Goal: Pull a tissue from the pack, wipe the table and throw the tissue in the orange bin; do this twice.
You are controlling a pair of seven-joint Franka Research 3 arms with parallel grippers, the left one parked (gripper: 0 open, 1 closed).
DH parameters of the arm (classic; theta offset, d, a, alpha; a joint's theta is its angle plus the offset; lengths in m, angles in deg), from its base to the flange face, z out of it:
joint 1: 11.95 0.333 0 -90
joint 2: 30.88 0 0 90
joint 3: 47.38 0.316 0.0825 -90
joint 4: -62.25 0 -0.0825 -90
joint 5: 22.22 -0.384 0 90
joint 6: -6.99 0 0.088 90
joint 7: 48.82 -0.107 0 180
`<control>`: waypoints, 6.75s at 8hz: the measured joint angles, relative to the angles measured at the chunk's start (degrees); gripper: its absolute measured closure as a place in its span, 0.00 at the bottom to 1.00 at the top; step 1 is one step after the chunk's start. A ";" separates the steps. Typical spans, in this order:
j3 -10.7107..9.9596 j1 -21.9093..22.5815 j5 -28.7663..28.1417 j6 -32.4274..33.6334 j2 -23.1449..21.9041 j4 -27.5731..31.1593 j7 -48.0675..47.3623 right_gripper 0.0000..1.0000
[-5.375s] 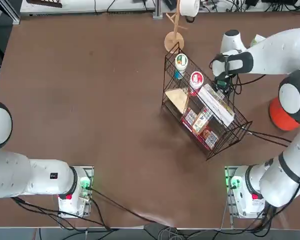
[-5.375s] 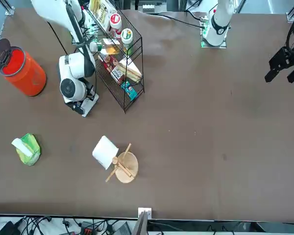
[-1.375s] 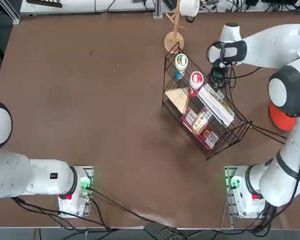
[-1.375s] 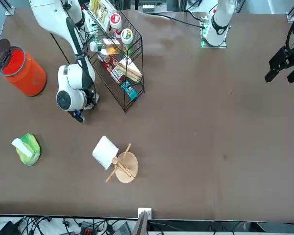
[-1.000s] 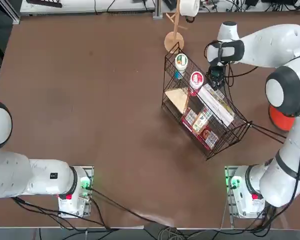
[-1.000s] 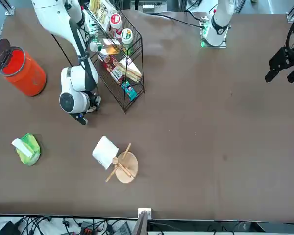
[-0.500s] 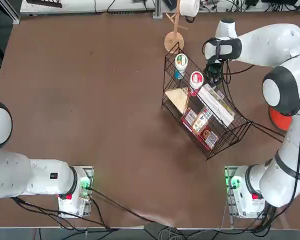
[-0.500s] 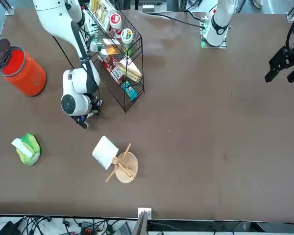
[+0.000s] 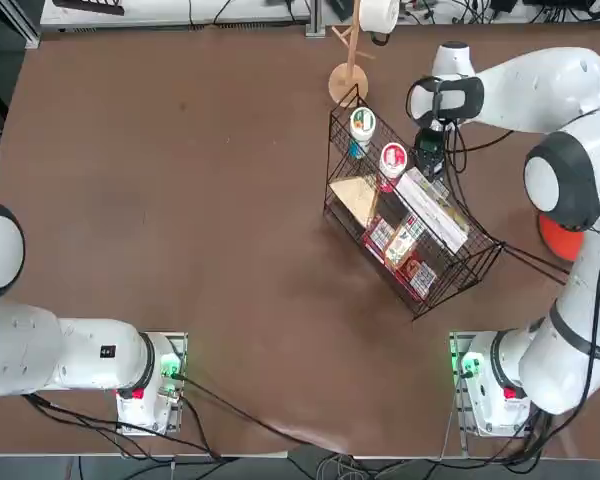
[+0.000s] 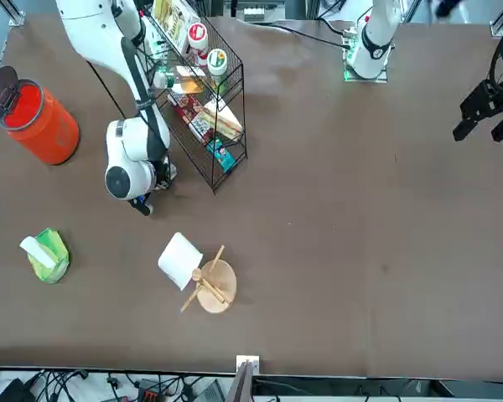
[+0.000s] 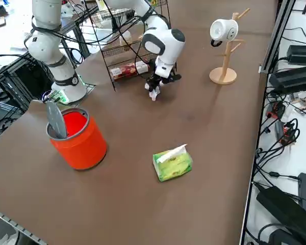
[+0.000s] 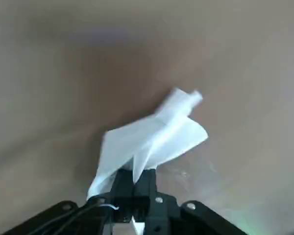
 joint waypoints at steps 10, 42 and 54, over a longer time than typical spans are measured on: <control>-6.96 0.19 5.07 15.20 -9.49 -6.08 3.72 0.99; -30.43 -5.49 41.18 23.20 -23.83 -3.85 46.75 0.00; -11.42 -15.51 10.42 30.69 -25.49 -33.37 43.63 0.00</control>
